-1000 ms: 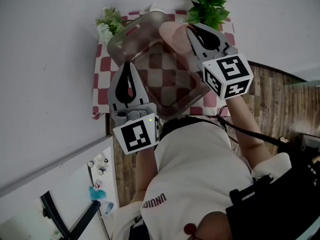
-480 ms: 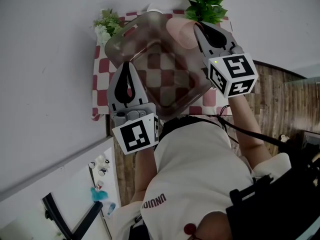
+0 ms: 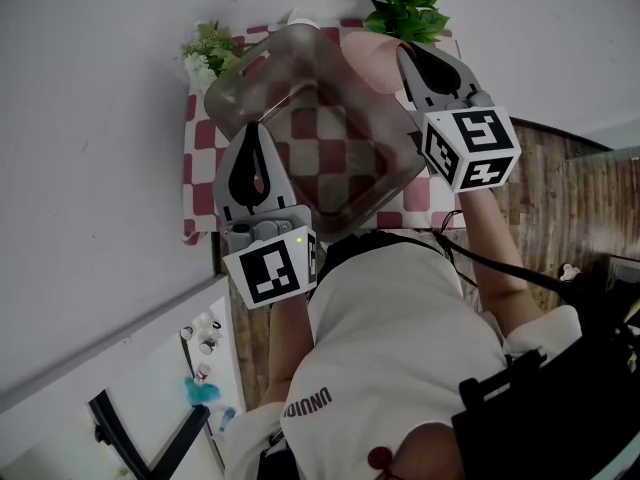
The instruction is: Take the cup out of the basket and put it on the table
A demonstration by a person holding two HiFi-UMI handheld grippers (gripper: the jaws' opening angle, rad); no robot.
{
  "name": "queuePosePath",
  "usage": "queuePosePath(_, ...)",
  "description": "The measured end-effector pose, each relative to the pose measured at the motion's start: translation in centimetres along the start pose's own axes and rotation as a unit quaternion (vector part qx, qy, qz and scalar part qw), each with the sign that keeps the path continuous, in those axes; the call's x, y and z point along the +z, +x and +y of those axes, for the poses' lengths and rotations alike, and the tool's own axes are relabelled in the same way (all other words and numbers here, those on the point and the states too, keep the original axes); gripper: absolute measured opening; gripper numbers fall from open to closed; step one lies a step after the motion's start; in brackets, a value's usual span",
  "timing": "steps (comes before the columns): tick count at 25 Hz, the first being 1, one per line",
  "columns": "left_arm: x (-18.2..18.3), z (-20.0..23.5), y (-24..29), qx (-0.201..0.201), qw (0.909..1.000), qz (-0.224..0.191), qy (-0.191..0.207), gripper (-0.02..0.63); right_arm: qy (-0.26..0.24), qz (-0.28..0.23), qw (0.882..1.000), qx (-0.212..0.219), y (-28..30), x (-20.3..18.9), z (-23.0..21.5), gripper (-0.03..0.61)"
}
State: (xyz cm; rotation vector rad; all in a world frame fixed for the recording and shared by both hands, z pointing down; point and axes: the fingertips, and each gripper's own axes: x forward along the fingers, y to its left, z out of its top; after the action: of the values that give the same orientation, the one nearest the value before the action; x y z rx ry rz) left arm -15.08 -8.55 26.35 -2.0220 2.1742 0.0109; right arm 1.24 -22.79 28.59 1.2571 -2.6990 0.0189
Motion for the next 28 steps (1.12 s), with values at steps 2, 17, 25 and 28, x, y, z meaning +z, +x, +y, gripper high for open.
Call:
queuePosePath(2, 0.1, -0.2, 0.1, -0.003, 1.0, 0.0, 0.001, 0.012, 0.004, 0.001, 1.0, -0.006, -0.1, -0.1, -0.5, 0.035)
queuePosePath(17, 0.0, -1.5, 1.1, -0.022, 0.9997, -0.001, -0.006, 0.012, 0.027, 0.017, 0.998, -0.059, -1.8, -1.9, -4.2, 0.035)
queuePosePath(25, -0.1, -2.1, 1.6, -0.032, 0.9995, 0.001, -0.006, 0.012, 0.034, 0.029, 0.996, -0.076, -2.4, -3.0, -5.4, 0.035)
queuePosePath(28, -0.1, -2.3, 1.8, -0.036, 0.9993, 0.001, -0.006, 0.012, 0.037, 0.034, 0.995, -0.081, -2.6, -3.3, -5.7, 0.035)
